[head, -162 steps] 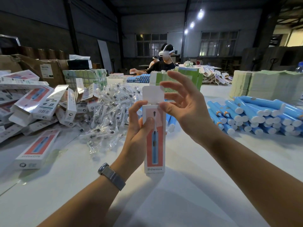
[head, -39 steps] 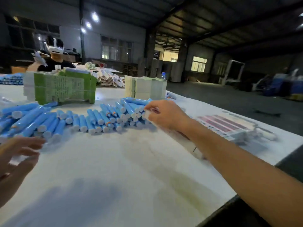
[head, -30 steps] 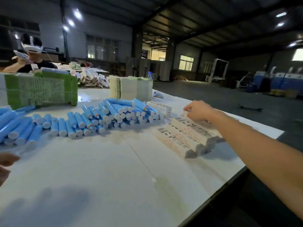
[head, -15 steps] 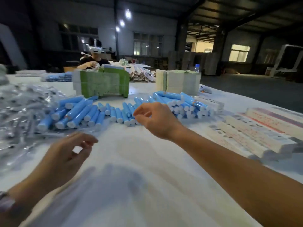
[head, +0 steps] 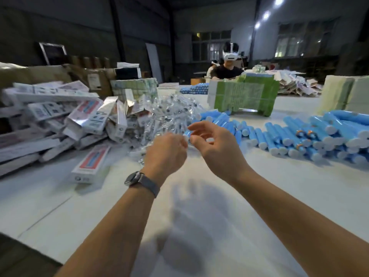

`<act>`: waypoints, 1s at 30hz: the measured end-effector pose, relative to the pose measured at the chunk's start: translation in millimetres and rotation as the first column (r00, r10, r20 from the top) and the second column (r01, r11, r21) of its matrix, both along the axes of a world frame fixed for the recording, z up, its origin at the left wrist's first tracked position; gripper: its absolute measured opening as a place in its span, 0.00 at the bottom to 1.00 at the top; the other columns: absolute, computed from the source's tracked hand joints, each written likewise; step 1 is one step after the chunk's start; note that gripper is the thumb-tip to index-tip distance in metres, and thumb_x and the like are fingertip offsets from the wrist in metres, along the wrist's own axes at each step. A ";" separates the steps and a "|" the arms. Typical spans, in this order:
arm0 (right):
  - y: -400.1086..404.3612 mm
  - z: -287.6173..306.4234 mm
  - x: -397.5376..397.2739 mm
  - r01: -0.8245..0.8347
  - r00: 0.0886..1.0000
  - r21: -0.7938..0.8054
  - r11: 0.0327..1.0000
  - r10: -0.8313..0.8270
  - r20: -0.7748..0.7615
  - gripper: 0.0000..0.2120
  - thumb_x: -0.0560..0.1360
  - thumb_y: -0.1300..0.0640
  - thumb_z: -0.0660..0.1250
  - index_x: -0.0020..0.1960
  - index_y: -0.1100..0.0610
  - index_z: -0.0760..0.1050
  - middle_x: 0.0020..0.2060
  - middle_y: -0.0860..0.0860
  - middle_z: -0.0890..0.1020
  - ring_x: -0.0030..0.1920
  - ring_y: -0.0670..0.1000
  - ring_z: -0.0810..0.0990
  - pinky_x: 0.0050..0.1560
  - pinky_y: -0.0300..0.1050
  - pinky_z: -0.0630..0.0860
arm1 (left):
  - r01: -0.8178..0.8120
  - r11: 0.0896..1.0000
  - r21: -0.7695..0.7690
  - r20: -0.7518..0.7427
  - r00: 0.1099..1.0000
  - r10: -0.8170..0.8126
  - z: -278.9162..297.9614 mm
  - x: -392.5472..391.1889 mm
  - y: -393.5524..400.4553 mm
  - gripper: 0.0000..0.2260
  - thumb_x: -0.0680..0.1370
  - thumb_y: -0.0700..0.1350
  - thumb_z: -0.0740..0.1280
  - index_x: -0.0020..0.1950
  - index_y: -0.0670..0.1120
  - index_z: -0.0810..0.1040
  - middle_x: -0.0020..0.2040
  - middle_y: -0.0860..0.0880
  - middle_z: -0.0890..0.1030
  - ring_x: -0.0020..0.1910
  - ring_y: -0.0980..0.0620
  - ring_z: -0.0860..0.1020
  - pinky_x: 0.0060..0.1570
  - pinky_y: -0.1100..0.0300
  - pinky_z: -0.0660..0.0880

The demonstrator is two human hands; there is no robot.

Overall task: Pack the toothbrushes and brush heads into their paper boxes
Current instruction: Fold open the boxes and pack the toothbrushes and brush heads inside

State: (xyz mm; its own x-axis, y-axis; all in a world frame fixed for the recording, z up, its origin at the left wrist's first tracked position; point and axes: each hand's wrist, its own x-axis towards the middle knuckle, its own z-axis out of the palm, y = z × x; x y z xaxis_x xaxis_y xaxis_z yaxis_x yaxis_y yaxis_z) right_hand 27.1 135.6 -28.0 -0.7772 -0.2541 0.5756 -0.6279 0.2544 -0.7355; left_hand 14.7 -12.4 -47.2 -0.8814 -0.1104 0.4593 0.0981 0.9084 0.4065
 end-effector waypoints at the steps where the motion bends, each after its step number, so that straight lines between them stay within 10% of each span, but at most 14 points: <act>1: 0.4 1.0 -0.3 -0.007 1.000 -0.009 1.000 0.007 -0.005 0.08 0.76 0.58 0.68 0.50 0.45 0.79 0.42 0.40 0.82 0.43 0.38 0.78 0.46 0.30 0.72 | -0.184 0.982 -0.042 -0.064 0.981 0.181 6.6 2.8 -14.5 0.10 0.78 0.51 0.63 0.56 0.56 0.80 0.62 0.47 0.78 0.63 0.39 0.74 0.60 0.43 0.72; 9: -6.1 4.6 5.4 -0.122 0.991 0.005 0.993 0.122 -0.054 0.12 0.76 0.58 0.68 0.45 0.39 0.76 0.41 0.35 0.81 0.45 0.36 0.78 0.43 0.25 0.70 | -0.537 0.824 -0.181 0.392 0.729 0.562 -4.2 38.7 -116.0 0.26 0.75 0.46 0.63 0.73 0.55 0.64 0.74 0.44 0.64 0.69 0.32 0.66 0.68 0.39 0.64; 16: -6.4 1.7 6.6 -0.140 0.990 0.016 0.990 0.140 -0.024 0.12 0.76 0.58 0.69 0.46 0.40 0.76 0.42 0.40 0.82 0.46 0.38 0.78 0.43 0.25 0.71 | -0.527 0.831 -0.178 0.262 0.788 0.557 5.7 50.9 -111.4 0.24 0.76 0.42 0.64 0.71 0.57 0.65 0.70 0.46 0.64 0.64 0.36 0.68 0.63 0.43 0.69; 20: -0.2 1.8 -5.0 -0.060 0.996 -0.152 0.987 0.068 0.052 0.10 0.77 0.52 0.68 0.57 0.42 0.75 0.48 0.41 0.79 0.46 0.38 0.78 0.41 0.29 0.71 | -0.078 0.946 0.316 -0.078 0.991 0.108 36.7 62.5 -47.4 0.24 0.76 0.42 0.69 0.64 0.63 0.66 0.61 0.52 0.67 0.57 0.48 0.73 0.44 0.56 0.79; 23: 9.4 3.0 -14.7 -0.036 0.949 -0.366 0.930 0.147 0.280 0.20 0.80 0.50 0.63 0.71 0.44 0.66 0.56 0.46 0.79 0.52 0.44 0.80 0.44 0.39 0.74 | 0.366 0.713 0.598 -0.185 0.929 -0.321 43.3 61.3 23.9 0.28 0.75 0.34 0.68 0.60 0.66 0.66 0.60 0.51 0.67 0.53 0.52 0.75 0.34 0.65 0.80; 30: 51.3 2.0 -33.1 -0.170 0.905 -0.418 0.893 0.309 0.292 0.28 0.69 0.55 0.69 0.67 0.41 0.68 0.52 0.45 0.85 0.51 0.51 0.85 0.42 0.42 0.80 | 0.466 0.347 0.814 -0.209 0.793 -0.573 16.7 21.4 82.9 0.35 0.73 0.26 0.70 0.70 0.50 0.58 0.57 0.47 0.78 0.45 0.59 0.83 0.43 0.61 0.82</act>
